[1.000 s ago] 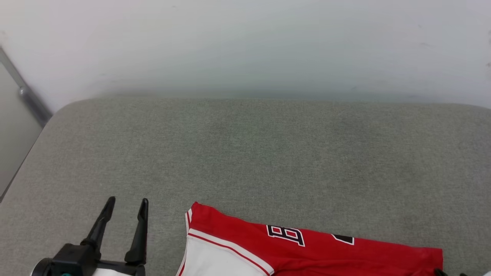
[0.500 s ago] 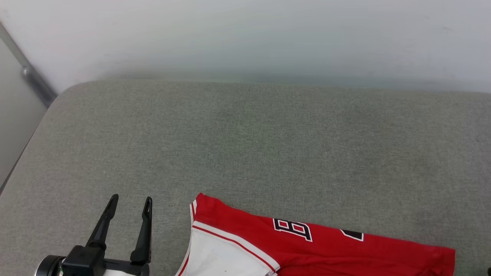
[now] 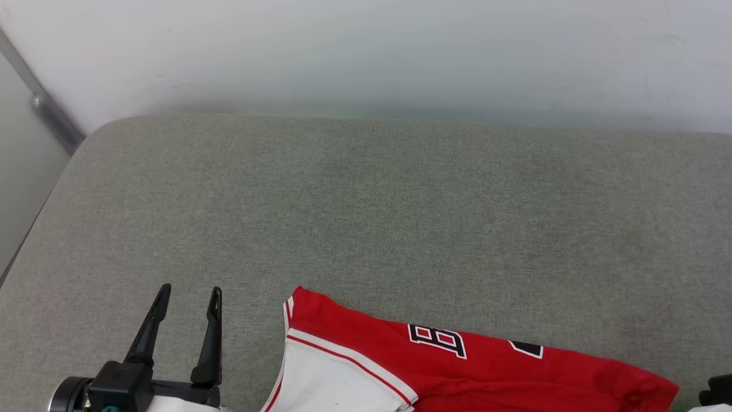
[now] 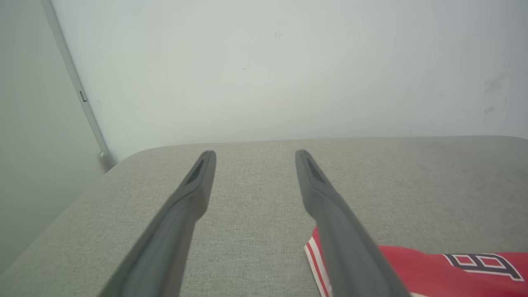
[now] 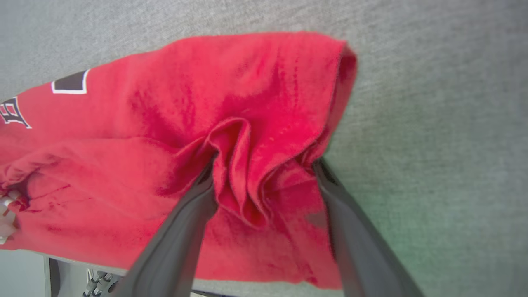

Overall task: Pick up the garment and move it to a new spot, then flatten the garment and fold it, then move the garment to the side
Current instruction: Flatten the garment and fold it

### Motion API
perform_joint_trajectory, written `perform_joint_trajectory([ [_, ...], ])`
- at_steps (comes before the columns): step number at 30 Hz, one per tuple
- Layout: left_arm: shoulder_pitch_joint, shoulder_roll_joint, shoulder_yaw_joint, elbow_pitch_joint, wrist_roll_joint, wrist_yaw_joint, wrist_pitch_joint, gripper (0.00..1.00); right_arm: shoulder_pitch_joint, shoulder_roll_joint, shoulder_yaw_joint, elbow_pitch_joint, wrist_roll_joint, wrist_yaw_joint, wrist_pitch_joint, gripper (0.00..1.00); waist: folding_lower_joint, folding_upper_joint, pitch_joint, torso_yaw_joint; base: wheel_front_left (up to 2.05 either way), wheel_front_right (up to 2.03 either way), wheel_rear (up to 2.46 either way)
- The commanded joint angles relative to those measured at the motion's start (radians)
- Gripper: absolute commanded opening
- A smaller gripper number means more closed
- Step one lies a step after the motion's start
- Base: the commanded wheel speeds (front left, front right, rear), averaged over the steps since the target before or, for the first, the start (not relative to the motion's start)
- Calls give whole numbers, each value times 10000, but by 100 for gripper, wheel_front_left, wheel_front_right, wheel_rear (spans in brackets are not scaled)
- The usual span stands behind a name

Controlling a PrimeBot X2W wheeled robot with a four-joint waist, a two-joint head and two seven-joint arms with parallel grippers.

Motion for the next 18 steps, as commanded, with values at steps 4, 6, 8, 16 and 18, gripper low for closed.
perform_joint_trajectory([
  [4, 18, -132, 111, 35, 108, -94, -41, 100, 1, 620, 801, 272, 36, 191, -77, 0, 1, 0, -63, -71, 0, 0, 0],
  [6, 52, -171, 156, 46, 159, -148, -41, 100, -49, 426, 669, 261, -65, 159, -340, 0, 1, 0, -112, -110, 0, 0, 0],
  [8, 83, -209, 201, 43, 183, -169, -41, 100, -62, 200, 432, 277, -95, 105, -608, 0, 1, 0, -155, -149, 0, 0, 0],
  [16, 61, -308, 235, -39, 314, -259, -41, 100, -464, -455, -617, 632, -703, 97, -1525, 0, 1, 0, -159, -295, 0, 0, 0],
  [18, 41, -325, 252, -46, 336, -266, -41, 100, -620, -611, -998, 800, -919, 97, -1670, 0, 1, 0, -140, -324, 0, 0, 0],
])
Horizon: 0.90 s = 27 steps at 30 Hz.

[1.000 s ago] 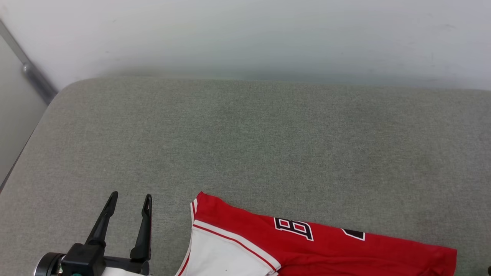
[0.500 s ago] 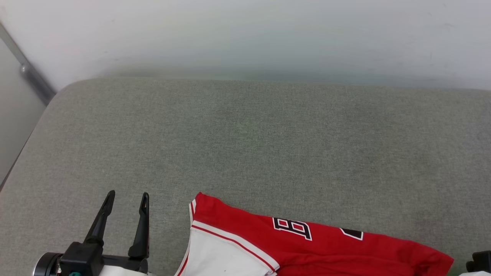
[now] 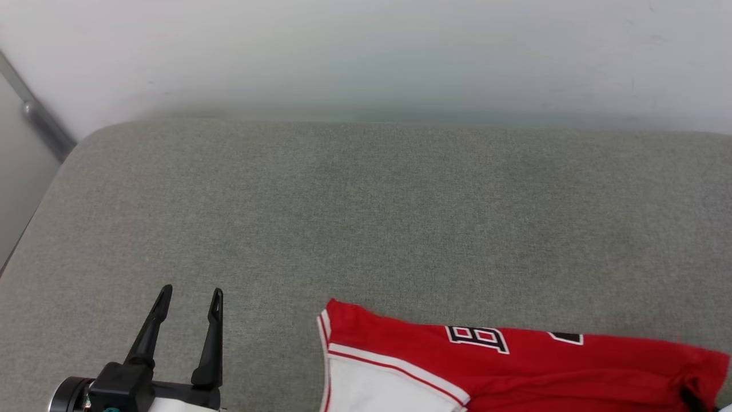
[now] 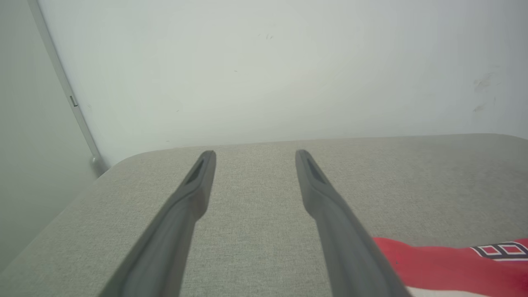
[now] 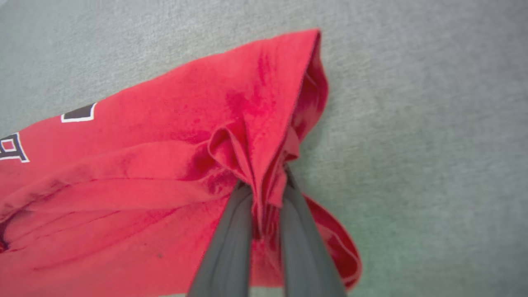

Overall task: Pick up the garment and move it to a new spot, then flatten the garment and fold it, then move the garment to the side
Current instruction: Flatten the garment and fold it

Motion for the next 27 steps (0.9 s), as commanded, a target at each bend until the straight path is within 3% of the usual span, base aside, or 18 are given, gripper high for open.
perform_joint_trajectory([
  [1, -44, -17, 20, -35, 46, -18, -41, 100, -195, -167, -258, 117, -138, -22, -105, 0, -1, -1, 14, -17, 0, 0, 0],
  [5, -61, -49, 23, -25, 79, -46, -41, 100, -420, -262, -1049, 546, -475, -20, -210, 0, -1, -1, 23, -59, 0, 0, 0],
  [10, -12, -112, 49, -11, 119, -53, -41, 100, -464, -266, -973, 240, -800, -15, -13, 0, -1, -1, -29, -166, 0, 0, 0],
  [20, 200, -262, -25, 111, 149, -67, -42, 100, 678, -5, -41, -2546, -1093, -14, 1387, 0, -1, -1, -414, -284, 0, 0, 0],
  [27, 297, -294, -79, 119, 144, -74, -42, 100, 1158, 1139, 529, -4462, -1047, -14, 2938, 0, -1, -1, -586, -172, 0, 0, 0],
])
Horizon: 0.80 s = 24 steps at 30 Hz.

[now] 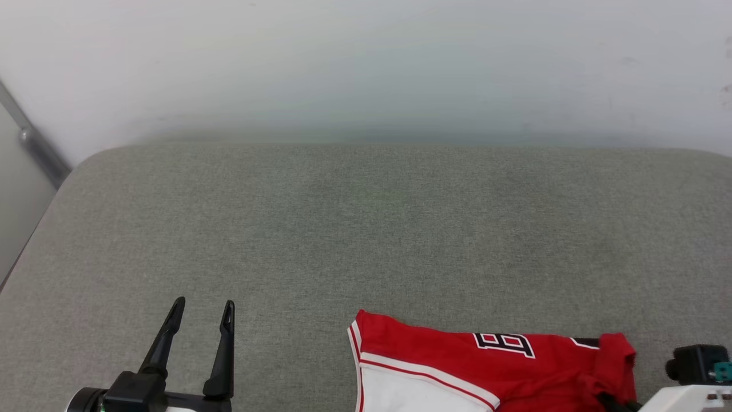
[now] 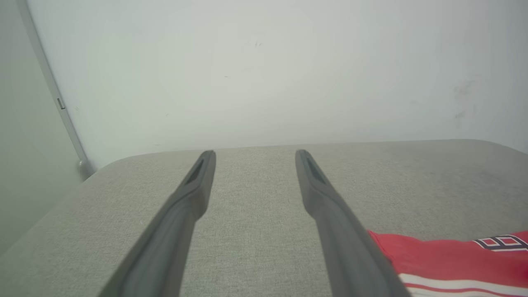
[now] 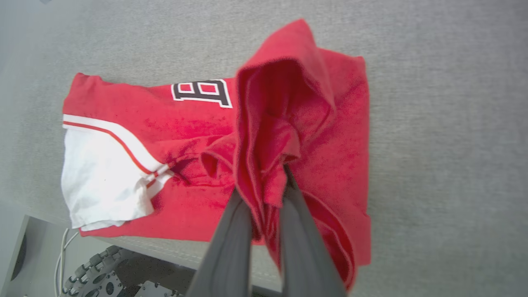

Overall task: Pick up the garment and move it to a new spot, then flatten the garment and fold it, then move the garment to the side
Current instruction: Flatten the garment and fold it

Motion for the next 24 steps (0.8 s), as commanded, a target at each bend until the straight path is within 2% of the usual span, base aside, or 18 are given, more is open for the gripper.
perform_joint_trajectory([
  [1, 61, 2, 1, -24, 10, -20, -42, 100, 38, 330, 133, -286, 62, -4, 227, 0, 0, 0, -3, 72, 0, 0, 0],
  [5, 9, 58, -76, 2, 5, -19, -42, 100, -64, 1346, 533, -856, 190, -4, 930, 0, 0, 0, -22, 297, 0, 0, 0],
  [9, -64, 97, -65, 29, -43, -21, -42, 100, -264, 1967, 750, -1099, 375, -4, 1327, 0, 0, 0, 13, 543, 0, 0, 0],
  [14, -219, 203, -71, -85, -28, -22, -42, 100, -534, 2075, 1380, -649, 1107, -4, 1265, 0, 0, 0, 73, 795, 0, 0, 0],
  [24, -377, 301, -281, -197, -155, -22, -34, 100, -1491, 2073, 2925, 1444, 1894, -3, -236, 0, 0, 0, 233, 1244, 0, 0, 0],
])
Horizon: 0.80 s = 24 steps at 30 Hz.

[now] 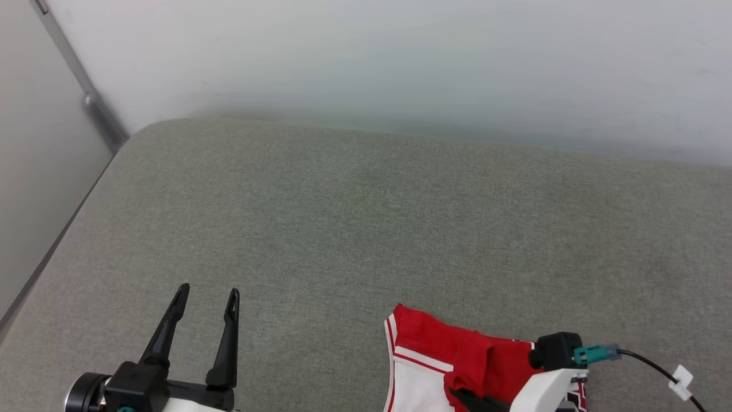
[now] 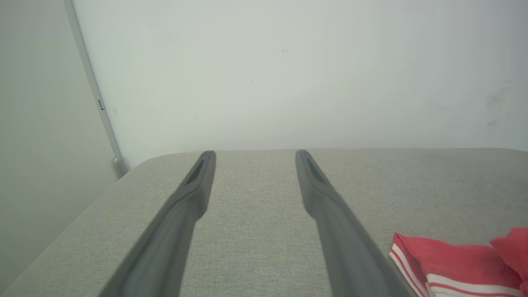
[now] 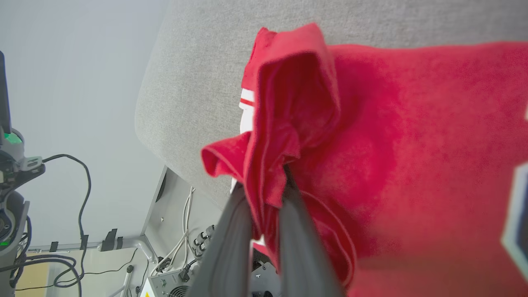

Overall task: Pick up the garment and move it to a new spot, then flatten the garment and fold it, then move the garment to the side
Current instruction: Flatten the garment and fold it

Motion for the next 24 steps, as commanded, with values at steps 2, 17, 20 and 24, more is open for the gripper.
perform_joint_trajectory([
  [2, -151, 74, -66, 37, -41, -12, -24, 100, -392, 23, 350, 446, 160, -1, -331, 0, 0, 0, 61, 141, 0, 0, 0],
  [17, -38, 103, -133, 194, -237, -13, -24, 100, -1221, 17, 1609, 642, 249, -1, -399, 100, 0, 0, 41, 329, 0, 0, 0],
  [20, -80, 106, -85, 160, -251, -13, -24, 100, -1497, 16, 1413, 256, -187, -1, -438, 100, 0, 0, -27, 178, 0, 0, 0],
  [24, -116, 69, -64, 93, -260, -13, -24, 100, -2049, -68, 964, -330, -1985, -1, -835, 100, 0, 0, -62, -98, 0, 0, 0],
])
